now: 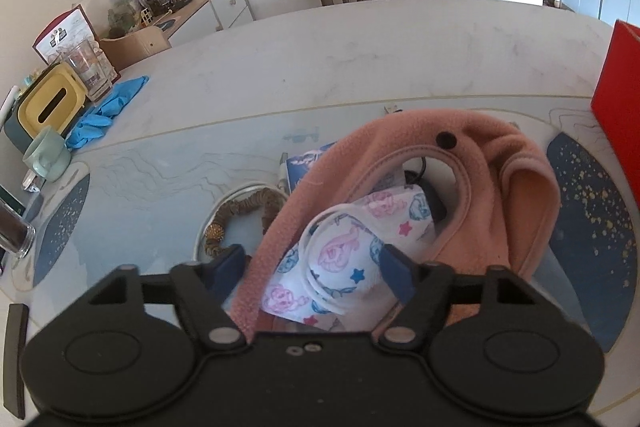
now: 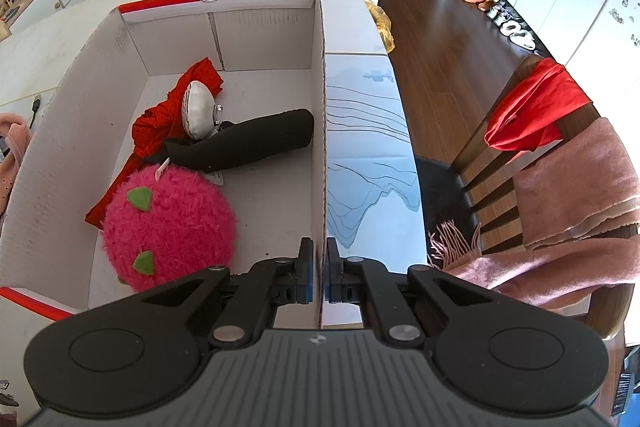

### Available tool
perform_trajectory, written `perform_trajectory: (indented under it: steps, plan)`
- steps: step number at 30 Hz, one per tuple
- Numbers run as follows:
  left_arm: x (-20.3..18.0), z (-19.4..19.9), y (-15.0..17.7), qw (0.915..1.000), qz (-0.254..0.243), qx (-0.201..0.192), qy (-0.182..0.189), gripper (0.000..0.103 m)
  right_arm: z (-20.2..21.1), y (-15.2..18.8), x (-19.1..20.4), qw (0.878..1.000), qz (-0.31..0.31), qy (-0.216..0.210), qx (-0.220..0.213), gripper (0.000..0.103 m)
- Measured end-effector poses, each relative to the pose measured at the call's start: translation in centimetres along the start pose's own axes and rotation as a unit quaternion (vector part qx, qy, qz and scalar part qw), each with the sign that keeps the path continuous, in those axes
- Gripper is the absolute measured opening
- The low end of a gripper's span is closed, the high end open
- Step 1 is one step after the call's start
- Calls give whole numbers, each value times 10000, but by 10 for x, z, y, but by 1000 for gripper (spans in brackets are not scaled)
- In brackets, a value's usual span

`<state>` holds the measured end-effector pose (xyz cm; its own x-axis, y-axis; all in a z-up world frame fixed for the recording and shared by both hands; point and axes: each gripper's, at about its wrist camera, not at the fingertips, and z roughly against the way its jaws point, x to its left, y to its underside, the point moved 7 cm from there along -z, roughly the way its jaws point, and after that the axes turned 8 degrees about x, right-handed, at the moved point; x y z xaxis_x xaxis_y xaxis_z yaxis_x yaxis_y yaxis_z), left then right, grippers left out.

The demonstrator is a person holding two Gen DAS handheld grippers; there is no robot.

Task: Organize objects
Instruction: 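Return the left gripper to the pile and grasp the patterned white bag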

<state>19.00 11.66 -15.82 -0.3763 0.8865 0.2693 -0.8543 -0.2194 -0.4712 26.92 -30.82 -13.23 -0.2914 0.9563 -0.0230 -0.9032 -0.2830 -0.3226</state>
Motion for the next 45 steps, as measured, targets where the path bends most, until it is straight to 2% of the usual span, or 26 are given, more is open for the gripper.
perform_trajectory:
  steps: [1, 3, 6, 8, 17, 23, 28, 30, 32, 34, 35, 37, 41, 43, 45]
  plan:
    - [0, 0, 0, 10000, -12, -3, -13, 56, 0, 0, 0, 10000, -2, 1, 2, 4]
    - [2, 0, 1, 10000, 0, 7, -57, 35, 0, 0, 0, 10000, -2, 2, 0, 4]
    - [6, 1, 2, 10000, 58, -37, 1, 12, -1, 1, 0, 10000, -11, 5, 8, 4]
    - [9, 4, 3, 9999, 94, -101, 92, 6, -1, 1, -1, 10000, -11, 11, 9, 4]
    - [11, 39, 4, 9977, 148, -432, 509, 4, -1, 1, -1, 10000, -24, 10, 9, 4]
    - [10, 56, 2, 9956, 116, -569, 730, 4, -1, 1, 0, 10000, -21, 11, 9, 4]
    - [9, 38, 9, 9955, 49, -232, 914, 5, 0, 1, 0, 10000, -11, 10, 9, 4]
    - [9, 32, 13, 9968, -52, -179, 772, 20, 0, 1, 1, 10000, -1, 10, 13, 4]
    - [8, 29, 15, 9968, -90, -172, 770, 25, 0, 1, 2, 10000, 6, 11, 15, 4]
    - [8, 30, 16, 9962, -122, -214, 831, 43, 1, 1, 3, 10000, 7, 6, 17, 4]
    - [8, 31, 17, 9962, -135, -270, 813, 61, 1, 1, 3, 10000, 7, 4, 18, 4]
    - [8, 38, 16, 9958, -162, -503, 751, 72, 1, 1, 3, 10000, 9, 9, 16, 4]
    - [-1, 49, 7, 9932, -333, -740, 832, 71, 1, 1, 3, 10000, -3, 13, 17, 4]
    - [-5, 46, 2, 9931, -428, -748, 797, 68, 1, 1, 5, 10000, -3, 23, 15, 4]
    - [-8, 41, -3, 9929, -482, -697, 836, 59, 1, 1, 5, 10000, -6, 17, 21, 4]
